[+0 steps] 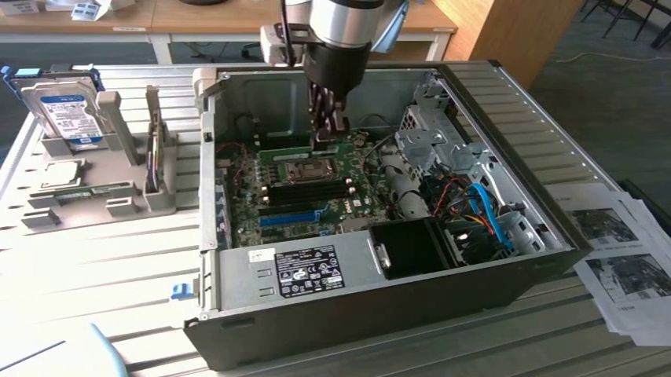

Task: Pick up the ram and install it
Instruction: 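Insert the ram into the slot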

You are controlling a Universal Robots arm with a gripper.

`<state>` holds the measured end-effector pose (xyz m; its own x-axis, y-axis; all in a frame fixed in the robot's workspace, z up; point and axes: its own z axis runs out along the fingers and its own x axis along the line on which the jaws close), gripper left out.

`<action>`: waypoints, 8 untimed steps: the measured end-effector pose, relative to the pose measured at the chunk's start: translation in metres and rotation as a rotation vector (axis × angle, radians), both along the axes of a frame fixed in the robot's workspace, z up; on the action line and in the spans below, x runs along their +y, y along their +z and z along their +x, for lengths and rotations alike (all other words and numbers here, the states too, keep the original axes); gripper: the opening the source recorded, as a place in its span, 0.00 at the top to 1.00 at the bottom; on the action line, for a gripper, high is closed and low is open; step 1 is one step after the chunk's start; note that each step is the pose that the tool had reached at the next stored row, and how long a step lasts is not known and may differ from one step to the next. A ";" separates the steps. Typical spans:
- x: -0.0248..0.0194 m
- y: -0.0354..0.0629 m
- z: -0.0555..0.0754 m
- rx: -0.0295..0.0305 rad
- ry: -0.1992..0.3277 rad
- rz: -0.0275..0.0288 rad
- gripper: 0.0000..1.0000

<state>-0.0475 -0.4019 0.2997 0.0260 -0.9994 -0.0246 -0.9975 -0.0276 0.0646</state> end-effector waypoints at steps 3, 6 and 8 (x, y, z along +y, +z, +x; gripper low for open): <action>-0.0028 0.0000 0.000 0.0000 0.000 0.0000 0.89; -0.0032 0.0000 0.000 0.0000 0.000 0.0000 0.89; -0.0032 0.0000 0.000 0.0000 0.000 0.0000 0.89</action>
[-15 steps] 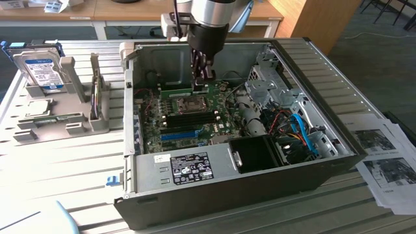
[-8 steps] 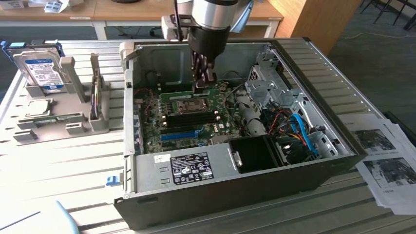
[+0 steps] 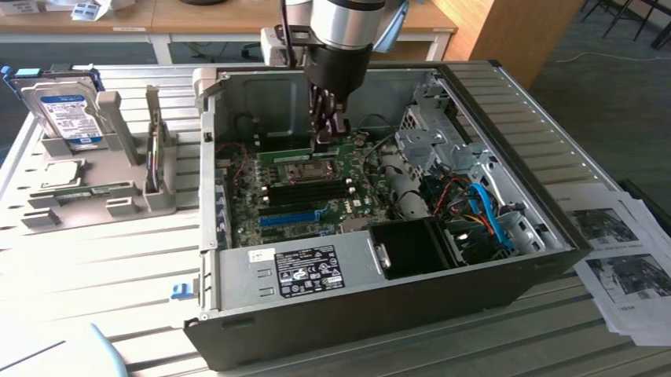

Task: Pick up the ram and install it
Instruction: 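Insert the ram into the slot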

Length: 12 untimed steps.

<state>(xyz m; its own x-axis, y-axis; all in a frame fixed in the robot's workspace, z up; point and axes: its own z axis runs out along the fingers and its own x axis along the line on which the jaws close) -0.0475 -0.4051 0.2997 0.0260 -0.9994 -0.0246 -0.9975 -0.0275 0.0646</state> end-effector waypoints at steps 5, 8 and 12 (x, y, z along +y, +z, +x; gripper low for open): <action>-0.0001 0.0001 0.004 0.0001 -0.001 -0.0001 0.89; -0.0001 0.0000 0.008 0.0000 -0.002 0.0000 0.89; -0.0001 0.0000 0.010 0.0000 -0.002 -0.0001 0.89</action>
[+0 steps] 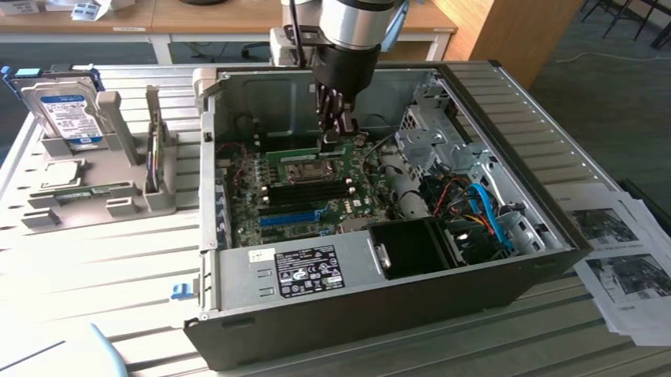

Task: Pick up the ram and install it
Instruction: 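Insert the ram into the slot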

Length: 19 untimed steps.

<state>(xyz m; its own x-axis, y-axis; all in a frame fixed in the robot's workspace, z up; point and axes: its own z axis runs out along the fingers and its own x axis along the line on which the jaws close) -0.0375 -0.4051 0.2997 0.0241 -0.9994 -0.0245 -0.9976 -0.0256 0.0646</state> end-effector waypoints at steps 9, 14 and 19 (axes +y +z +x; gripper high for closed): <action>0.0000 -0.0058 0.000 0.0000 0.000 0.0003 0.89; 0.0000 -0.0114 0.000 0.0000 0.000 0.0002 0.89; 0.0000 -0.0172 0.000 0.0000 0.000 0.0003 0.89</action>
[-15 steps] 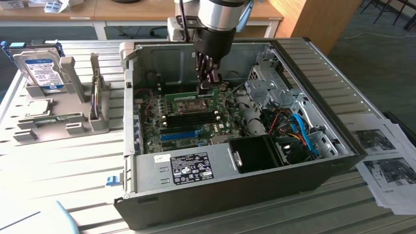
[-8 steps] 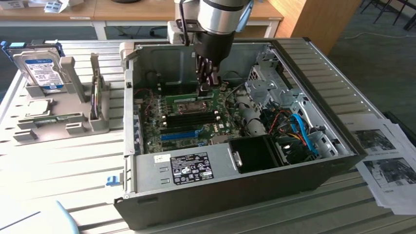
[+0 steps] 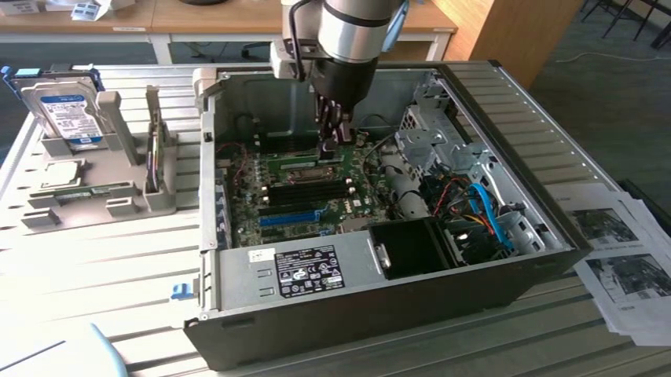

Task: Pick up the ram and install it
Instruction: 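Insert the ram into the slot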

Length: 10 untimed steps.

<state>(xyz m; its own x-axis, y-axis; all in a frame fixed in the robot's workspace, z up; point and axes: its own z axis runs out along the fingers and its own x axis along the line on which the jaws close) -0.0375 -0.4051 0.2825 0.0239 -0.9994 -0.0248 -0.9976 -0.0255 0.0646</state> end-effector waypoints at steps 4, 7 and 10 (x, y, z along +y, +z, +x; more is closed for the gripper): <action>0.0000 -0.0047 0.000 0.0000 0.000 0.0000 0.89; 0.0000 -0.0084 0.000 0.0000 -0.001 0.0000 0.89; 0.0000 -0.0118 0.000 0.0001 -0.001 0.0000 0.89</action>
